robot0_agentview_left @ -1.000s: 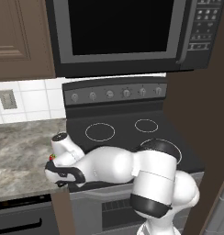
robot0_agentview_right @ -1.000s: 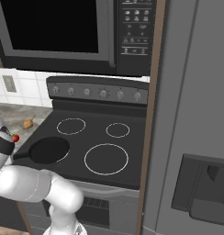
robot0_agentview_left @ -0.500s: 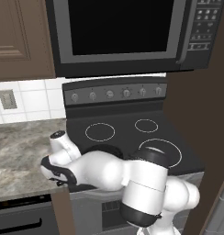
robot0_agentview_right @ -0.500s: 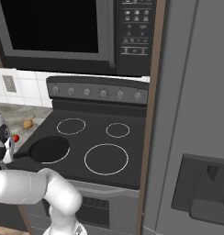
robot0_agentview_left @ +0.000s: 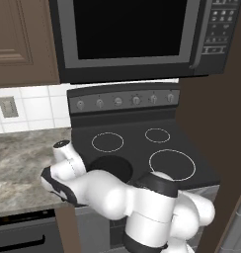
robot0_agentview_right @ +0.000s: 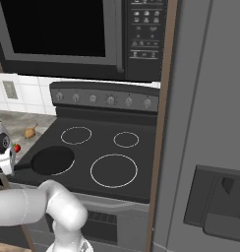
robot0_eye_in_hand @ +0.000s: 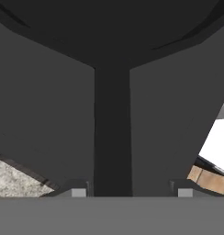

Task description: Place the pan on the front left burner on the stove. Then place the tomato and the onion in the pan and turn on the front left burner.

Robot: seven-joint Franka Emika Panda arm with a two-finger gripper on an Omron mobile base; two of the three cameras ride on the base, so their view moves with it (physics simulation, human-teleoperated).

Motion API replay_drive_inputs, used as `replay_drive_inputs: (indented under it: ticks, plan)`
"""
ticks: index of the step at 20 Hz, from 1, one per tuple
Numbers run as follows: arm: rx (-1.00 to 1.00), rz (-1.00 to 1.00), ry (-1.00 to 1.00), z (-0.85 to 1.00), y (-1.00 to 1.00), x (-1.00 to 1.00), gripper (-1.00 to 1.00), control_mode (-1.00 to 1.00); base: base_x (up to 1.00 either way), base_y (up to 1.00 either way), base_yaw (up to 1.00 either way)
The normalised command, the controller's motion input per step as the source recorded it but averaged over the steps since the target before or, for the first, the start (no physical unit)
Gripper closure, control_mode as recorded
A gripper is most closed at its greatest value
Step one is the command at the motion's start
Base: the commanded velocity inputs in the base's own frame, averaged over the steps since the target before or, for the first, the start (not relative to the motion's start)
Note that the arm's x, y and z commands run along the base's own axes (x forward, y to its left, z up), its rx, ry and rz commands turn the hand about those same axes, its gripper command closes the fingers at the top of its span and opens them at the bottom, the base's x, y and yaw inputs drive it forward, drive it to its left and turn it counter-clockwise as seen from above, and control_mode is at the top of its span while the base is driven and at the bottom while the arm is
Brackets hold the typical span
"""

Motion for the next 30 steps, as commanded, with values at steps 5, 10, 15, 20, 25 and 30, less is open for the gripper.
replay_drive_inputs:
  ticks: [5,10,15,20,25,30]
  plan:
    - [0.00,0.00,0.00,0.26,-0.07,-0.01,-1.00,-1.00,0.00,0.00,0.00]
    - [0.00,0.00,0.00,0.54,-0.09,0.00,-1.00,-1.00,0.00,0.00,0.00]
    - [0.00,0.00,0.00,0.41,-0.01,0.00,-1.00,-1.00,0.00,0.00,0.00]
    - [0.00,0.06,-0.03,0.17,0.00,0.00,-1.00,-1.00,0.00,0.00,0.00]
    - [0.00,0.23,-0.09,0.13,0.00,0.00,-1.00,-1.00,0.00,0.00,0.00]
    - [0.00,0.29,-0.09,0.13,0.00,0.00,-1.00,-1.00,0.00,0.00,0.00]
